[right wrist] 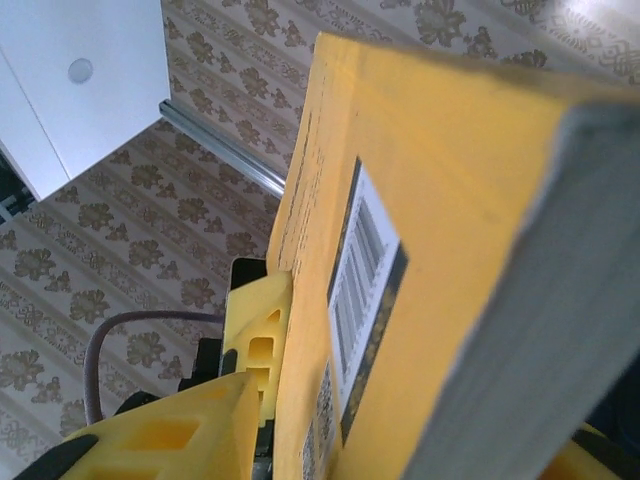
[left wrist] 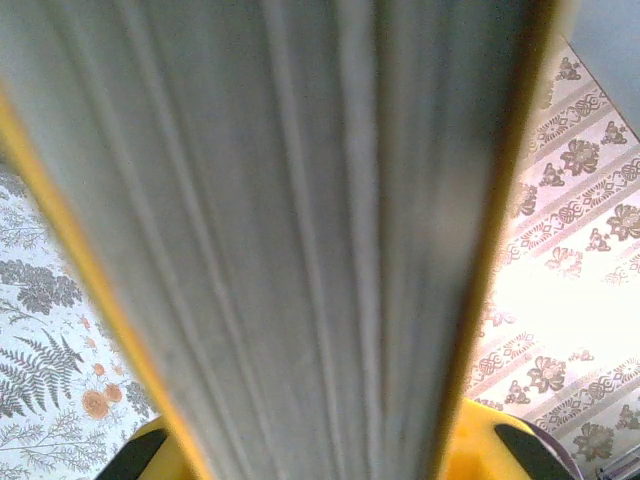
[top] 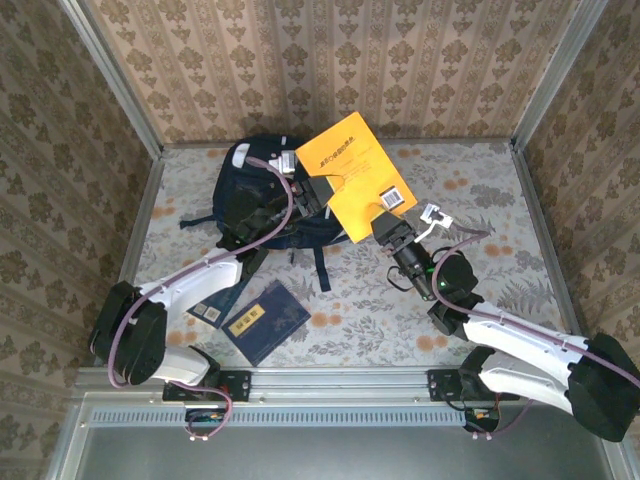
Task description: Pack the student bag
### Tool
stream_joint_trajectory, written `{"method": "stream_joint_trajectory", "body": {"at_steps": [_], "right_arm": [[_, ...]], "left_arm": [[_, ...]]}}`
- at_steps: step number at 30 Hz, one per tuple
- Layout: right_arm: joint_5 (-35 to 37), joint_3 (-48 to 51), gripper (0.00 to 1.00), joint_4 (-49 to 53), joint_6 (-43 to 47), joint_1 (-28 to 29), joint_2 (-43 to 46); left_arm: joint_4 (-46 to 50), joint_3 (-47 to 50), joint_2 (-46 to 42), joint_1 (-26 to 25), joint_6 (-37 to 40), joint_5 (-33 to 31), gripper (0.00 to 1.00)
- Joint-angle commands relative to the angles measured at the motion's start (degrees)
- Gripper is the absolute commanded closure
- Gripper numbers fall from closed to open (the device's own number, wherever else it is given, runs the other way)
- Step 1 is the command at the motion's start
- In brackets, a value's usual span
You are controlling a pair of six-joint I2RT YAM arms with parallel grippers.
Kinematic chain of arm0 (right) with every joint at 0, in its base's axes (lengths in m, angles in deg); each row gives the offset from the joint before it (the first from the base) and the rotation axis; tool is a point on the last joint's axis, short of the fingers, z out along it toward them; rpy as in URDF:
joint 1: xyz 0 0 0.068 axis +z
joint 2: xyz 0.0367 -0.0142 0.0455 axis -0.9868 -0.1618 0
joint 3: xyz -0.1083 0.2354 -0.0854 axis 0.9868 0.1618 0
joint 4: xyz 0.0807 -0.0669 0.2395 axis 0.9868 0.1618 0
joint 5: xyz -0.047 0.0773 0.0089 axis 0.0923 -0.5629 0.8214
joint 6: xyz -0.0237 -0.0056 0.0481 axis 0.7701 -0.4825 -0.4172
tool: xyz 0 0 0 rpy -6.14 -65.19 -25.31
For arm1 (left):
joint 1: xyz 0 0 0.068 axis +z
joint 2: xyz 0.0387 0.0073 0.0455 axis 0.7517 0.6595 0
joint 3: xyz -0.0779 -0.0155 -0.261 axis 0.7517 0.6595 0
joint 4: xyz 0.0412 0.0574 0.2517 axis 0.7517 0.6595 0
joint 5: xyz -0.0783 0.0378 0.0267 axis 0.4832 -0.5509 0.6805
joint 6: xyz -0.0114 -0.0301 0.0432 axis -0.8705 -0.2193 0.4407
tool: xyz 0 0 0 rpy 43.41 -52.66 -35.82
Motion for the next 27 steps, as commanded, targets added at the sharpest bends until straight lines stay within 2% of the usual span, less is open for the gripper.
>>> {"method": "stream_joint_trajectory", "body": {"at_steps": [1,7,10,13,19,20,21,24,26,27], "right_arm": [[1.3,0.1,0.6,-3.3,0.7,-0.5,0.1],[1.3,-0.6,0.6,-4.7,-0.7,-1.7,-1.8],[-0.2,-1.1,0.65,-6.4,-2.3,-2.6,-3.4],[-0.9,-1.8,0.73,-6.7,-2.8,-2.7,-4.4],[-1.3,-2.0,0.99,-6.5,-2.9,-3.2,-4.2],[-1.3,-1.7,1.0,-5.7,-2.6,-3.5,-3.5],[-1.1,-1.2,1.0,-4.5,-2.7,-3.9,-2.5],[1.3,0.8,1.0,1.1,-2.7,-5.2,1.8],[3.1,1.8,1.0,8.4,-2.3,-6.3,5.9],[4.4,1.4,1.0,17.7,-2.3,-7.0,8.7]], "left_arm": [[-5.7,-0.5,-1.6,-0.2,0.6,-0.4,1.0],[-6.0,-0.4,-1.5,-0.8,0.5,-0.5,1.0],[-5.9,-0.4,-1.4,-1.1,0.4,-0.6,1.0],[-4.6,-0.6,-1.4,-1.3,0.7,-0.6,1.0],[-3.5,-0.4,-0.8,-1.5,0.6,-0.8,1.0],[-2.8,-0.3,-0.8,-1.3,0.7,-0.7,1.0],[-1.7,-0.2,-0.9,-1.1,0.7,-0.7,0.95],[2.1,1.1,-1.1,0.5,0.5,-1.5,0.57],[3.8,2.3,-1.1,2.1,0.1,-1.6,0.43],[4.9,2.8,-1.1,2.9,0.3,-1.5,0.38]]}}
